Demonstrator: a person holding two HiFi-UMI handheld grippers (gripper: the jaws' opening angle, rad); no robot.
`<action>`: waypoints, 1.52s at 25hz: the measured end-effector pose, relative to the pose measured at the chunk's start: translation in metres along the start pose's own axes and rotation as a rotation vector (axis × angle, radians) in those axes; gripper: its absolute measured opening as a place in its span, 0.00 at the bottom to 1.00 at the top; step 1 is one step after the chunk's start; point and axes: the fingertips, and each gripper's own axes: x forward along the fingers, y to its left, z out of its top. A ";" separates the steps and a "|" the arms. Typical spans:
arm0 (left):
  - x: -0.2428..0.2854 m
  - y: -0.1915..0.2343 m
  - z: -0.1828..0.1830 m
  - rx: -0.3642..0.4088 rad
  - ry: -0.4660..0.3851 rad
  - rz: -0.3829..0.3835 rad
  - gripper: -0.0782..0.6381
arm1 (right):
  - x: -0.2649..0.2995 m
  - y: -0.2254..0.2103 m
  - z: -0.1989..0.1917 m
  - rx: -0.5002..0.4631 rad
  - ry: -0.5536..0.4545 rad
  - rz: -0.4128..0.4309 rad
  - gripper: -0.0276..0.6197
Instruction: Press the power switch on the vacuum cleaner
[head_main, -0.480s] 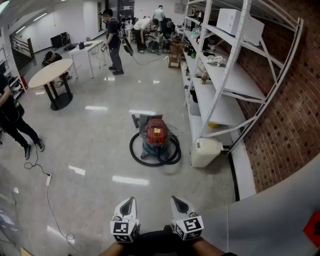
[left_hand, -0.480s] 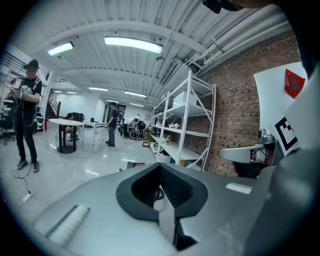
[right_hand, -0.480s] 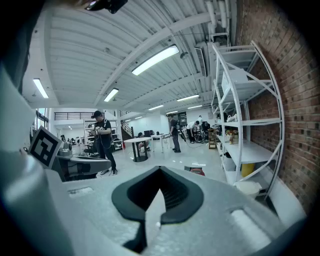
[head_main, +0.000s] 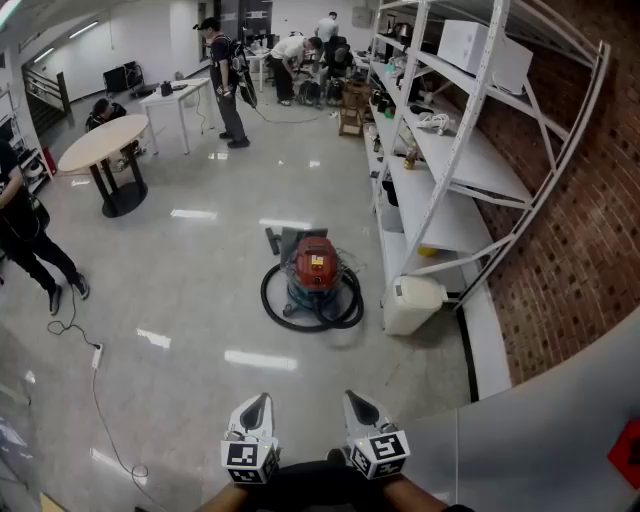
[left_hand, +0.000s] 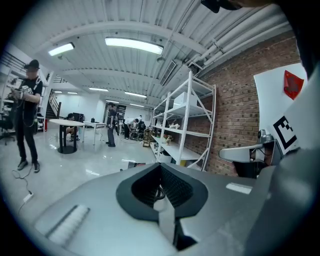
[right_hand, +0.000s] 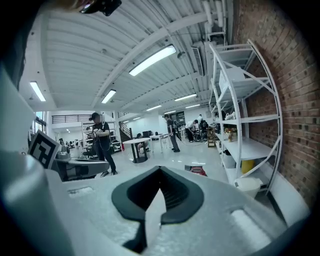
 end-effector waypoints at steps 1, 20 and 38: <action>-0.002 0.001 0.000 0.000 0.000 0.000 0.13 | 0.000 0.000 0.001 0.010 -0.003 -0.005 0.03; -0.039 0.080 -0.005 -0.014 -0.007 -0.038 0.13 | 0.026 0.088 -0.002 -0.007 -0.023 -0.049 0.03; 0.027 0.103 -0.012 -0.031 0.048 0.027 0.13 | 0.101 0.040 0.005 0.008 0.014 -0.018 0.03</action>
